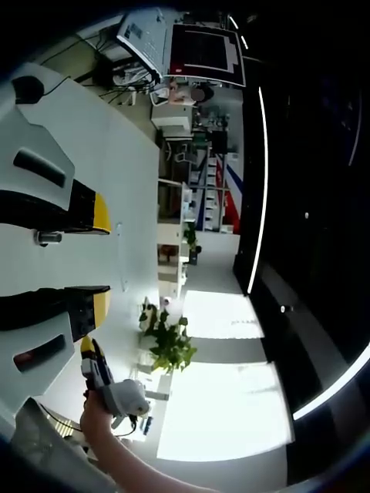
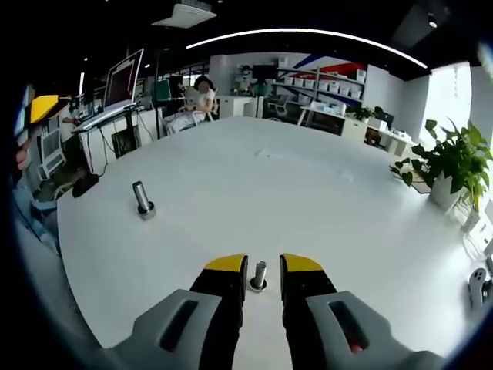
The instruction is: Place the washer onto the threaded stud by aligning its center hole with the stud, sliding it down to the base, and recovering from edge contact or off-axis alignment until the washer reaches the visible bottom stop.
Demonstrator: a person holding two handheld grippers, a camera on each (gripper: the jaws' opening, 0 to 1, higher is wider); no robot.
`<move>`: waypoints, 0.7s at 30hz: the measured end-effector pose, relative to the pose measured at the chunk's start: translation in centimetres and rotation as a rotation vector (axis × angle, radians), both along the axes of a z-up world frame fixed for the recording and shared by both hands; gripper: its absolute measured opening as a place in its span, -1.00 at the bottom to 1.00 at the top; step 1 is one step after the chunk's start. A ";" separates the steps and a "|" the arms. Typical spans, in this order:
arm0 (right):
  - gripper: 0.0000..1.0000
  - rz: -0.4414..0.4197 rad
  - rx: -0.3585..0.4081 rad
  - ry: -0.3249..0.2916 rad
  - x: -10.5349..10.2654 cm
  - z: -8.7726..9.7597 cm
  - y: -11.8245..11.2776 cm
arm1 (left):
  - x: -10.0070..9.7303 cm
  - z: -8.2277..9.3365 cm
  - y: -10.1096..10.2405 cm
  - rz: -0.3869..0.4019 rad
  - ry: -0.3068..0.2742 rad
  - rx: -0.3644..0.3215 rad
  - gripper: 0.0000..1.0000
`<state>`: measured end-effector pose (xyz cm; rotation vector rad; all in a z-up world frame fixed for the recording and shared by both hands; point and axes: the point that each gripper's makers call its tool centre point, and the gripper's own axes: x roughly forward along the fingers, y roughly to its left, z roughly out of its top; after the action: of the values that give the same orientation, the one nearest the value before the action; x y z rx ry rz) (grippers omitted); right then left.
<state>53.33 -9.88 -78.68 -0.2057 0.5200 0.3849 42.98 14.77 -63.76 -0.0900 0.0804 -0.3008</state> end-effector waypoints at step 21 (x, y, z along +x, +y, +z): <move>-0.50 -0.061 0.116 -0.128 -2.8 5.4 -0.7 | -0.2 0.5 -0.4 -0.017 -0.019 -0.003 -0.49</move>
<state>50.56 -10.57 -73.30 -0.1018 0.3759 0.3389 42.76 14.38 -63.29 -0.0889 0.0615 -0.3182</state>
